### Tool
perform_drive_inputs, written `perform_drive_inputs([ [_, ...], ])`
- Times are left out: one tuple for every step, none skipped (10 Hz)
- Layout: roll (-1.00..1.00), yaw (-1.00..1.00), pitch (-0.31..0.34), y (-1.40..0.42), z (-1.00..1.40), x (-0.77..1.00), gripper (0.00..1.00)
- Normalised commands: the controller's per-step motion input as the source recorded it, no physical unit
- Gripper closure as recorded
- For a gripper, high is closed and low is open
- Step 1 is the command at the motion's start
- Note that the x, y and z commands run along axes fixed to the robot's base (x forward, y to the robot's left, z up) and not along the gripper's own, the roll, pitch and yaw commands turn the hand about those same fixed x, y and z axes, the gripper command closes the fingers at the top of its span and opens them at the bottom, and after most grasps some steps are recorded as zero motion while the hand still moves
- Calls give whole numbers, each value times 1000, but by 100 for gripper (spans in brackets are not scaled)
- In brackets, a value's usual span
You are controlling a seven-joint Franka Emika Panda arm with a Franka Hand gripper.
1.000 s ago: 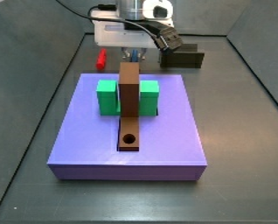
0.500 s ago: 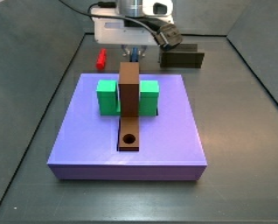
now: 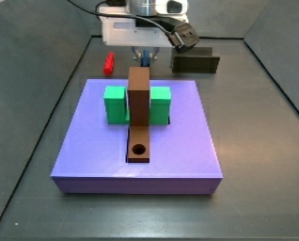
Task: Pick up the blue object. Move up. Place the blue object on the fixture. Regrasp the blue object. Move to above the board. Insert the blue object.
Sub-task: Pick up the blue object, then move up, then place the blue object on the fixture.
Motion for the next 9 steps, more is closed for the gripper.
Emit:
perform_drive_inputs([
  [0,0,0,0,0,0,100],
  [0,0,0,0,0,0,100],
  [0,0,0,0,0,0,100],
  [0,0,0,0,0,0,100],
  [0,0,0,0,833,0,100],
  [-11,-12,-1,-78,827,4,100],
  [8,-4,-1,-61,555,-42,100],
  [31,-1,-26,-30,246,-25,100],
  [11,0,0,-6,0,0,100],
])
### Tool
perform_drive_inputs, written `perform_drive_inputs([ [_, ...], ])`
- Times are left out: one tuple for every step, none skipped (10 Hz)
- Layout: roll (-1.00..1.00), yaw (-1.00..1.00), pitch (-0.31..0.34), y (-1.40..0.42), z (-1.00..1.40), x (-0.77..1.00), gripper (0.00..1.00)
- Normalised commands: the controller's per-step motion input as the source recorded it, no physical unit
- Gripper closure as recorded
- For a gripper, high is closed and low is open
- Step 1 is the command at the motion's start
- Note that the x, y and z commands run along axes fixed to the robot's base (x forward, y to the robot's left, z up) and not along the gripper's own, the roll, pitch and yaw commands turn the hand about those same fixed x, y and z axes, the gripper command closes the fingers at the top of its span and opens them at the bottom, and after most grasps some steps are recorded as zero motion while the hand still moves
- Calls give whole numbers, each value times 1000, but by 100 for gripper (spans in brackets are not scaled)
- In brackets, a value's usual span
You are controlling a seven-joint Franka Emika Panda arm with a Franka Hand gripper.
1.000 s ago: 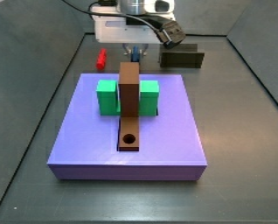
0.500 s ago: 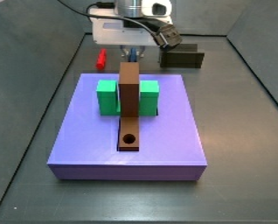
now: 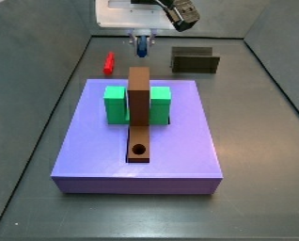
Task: Pick up the blue object. Move up. Place the blue object on the fixture. Regrasp the blue object. Move to above the board. Insert the blue object.
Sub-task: Place the blue object on the fixture.
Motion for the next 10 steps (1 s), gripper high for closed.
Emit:
perform_drive_inputs([
  [-143,-243,0,26,129,189,100],
  [-720,-226,0,331,700,671,100],
  [-800,-266,-60,211,743,771,100],
  [-811,-269,-69,203,714,780,100],
  [-831,-240,-60,191,674,780,100],
  [-869,-194,-60,134,537,803,100],
  [-834,-206,-9,77,434,871,100],
  [-717,-211,0,0,277,897,100],
  [-454,-51,66,0,223,891,100],
  [-349,0,229,-23,214,877,100],
])
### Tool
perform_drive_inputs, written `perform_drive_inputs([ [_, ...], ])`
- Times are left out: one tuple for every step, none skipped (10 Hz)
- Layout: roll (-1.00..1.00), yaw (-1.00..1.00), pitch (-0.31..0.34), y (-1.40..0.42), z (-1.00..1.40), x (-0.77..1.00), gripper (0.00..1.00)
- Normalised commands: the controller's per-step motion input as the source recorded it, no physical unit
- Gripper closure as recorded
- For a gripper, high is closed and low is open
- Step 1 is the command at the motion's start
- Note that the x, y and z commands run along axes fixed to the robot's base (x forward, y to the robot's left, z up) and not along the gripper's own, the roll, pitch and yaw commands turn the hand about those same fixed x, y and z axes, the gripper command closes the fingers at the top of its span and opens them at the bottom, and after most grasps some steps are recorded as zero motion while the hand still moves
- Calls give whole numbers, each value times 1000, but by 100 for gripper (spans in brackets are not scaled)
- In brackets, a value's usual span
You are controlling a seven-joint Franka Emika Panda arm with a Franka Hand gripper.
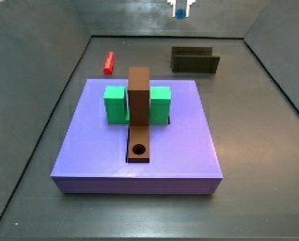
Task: Pick up the blue object. Move up. Place the blue object on the fixture. Regrasp the blue object. Move to above the board. Insert the blue object.
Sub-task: Place the blue object on the fixture.
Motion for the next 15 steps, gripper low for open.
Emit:
perform_drive_inputs([
  [-451,66,280,0,49,786,100],
  [-637,60,0,0,-380,549,100],
  [-589,0,-46,0,-506,374,100],
  [-491,-17,-51,0,-597,343,100],
  [-514,0,0,0,-494,334,100],
  [-463,0,0,0,-391,277,100],
  [-629,0,0,26,-386,246,100],
  [-760,0,0,0,-266,260,100],
  [-614,0,-14,0,-331,214,100],
  [-349,0,-29,0,-411,146,100],
  [0,0,0,0,-317,37,100],
  [69,-20,0,0,-360,0,100],
  [-9,-3,0,0,-297,0,100],
  [-311,0,0,0,-151,120,100],
  [-349,0,-6,3,-191,74,100],
])
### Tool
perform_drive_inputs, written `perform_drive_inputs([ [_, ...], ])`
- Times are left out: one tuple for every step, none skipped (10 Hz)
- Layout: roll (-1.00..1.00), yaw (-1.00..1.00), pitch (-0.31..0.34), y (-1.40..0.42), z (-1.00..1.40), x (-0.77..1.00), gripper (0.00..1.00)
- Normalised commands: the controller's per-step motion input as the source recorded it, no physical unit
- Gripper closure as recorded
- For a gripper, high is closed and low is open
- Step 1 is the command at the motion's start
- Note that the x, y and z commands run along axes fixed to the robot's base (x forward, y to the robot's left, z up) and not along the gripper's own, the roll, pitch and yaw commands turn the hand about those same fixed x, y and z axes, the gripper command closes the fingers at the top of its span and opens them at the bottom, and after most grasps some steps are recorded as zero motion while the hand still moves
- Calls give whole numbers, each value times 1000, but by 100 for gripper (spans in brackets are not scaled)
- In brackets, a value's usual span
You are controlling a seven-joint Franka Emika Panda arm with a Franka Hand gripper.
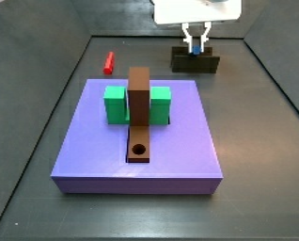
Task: Pick up the blue object. Move up. Place the blue object on the fixture. Regrasp the blue object. Move to above the board. Insert the blue object.
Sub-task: Place the blue object on the fixture.
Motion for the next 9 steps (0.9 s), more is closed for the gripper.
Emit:
perform_drive_inputs([
  [-214,0,0,6,-200,69,100],
  [-317,-6,0,11,-57,111,100],
  [-354,-9,0,71,0,143,100],
  [-491,-14,0,111,91,191,100],
  [-666,-9,0,131,86,223,100],
  [-683,0,0,146,0,231,100],
  [-660,0,0,169,0,203,100],
  [-640,0,0,146,0,151,100],
  [-477,0,-51,57,-97,0,100],
])
